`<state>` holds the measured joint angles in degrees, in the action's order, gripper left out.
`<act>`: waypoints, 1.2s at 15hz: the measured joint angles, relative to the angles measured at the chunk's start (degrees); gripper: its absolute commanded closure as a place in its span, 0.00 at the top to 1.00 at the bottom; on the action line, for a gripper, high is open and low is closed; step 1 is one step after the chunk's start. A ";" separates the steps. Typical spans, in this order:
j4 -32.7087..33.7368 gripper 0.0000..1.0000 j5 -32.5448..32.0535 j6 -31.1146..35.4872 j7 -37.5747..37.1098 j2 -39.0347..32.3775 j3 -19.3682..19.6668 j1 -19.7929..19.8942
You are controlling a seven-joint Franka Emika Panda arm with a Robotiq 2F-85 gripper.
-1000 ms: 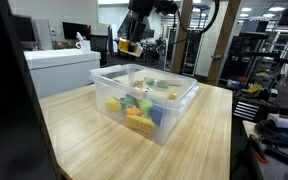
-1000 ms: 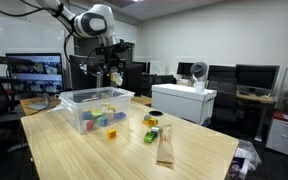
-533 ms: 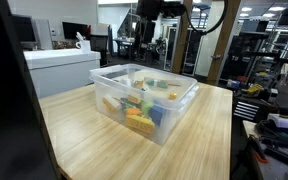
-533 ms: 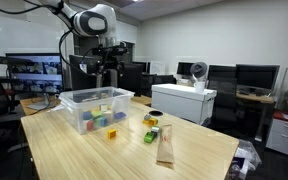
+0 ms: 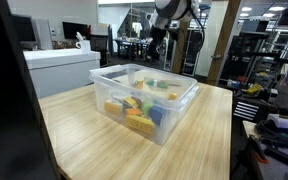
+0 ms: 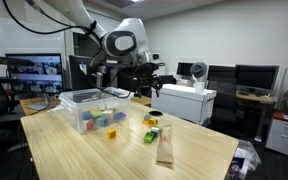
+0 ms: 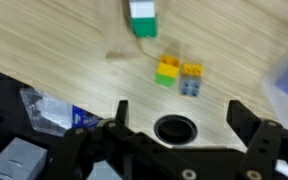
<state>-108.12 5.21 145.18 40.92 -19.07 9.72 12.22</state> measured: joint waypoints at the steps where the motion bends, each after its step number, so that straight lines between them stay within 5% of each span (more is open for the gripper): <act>1: 0.70 1.00 -2.59 2.32 -3.06 -3.09 1.12 0.60; 7: 11.39 1.00 -15.47 1.93 -22.50 -19.87 7.08 1.23; 18: 22.73 1.00 -15.96 -20.33 -23.38 -24.66 4.22 2.96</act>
<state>-85.39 -10.75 124.85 17.54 -43.72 13.94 15.18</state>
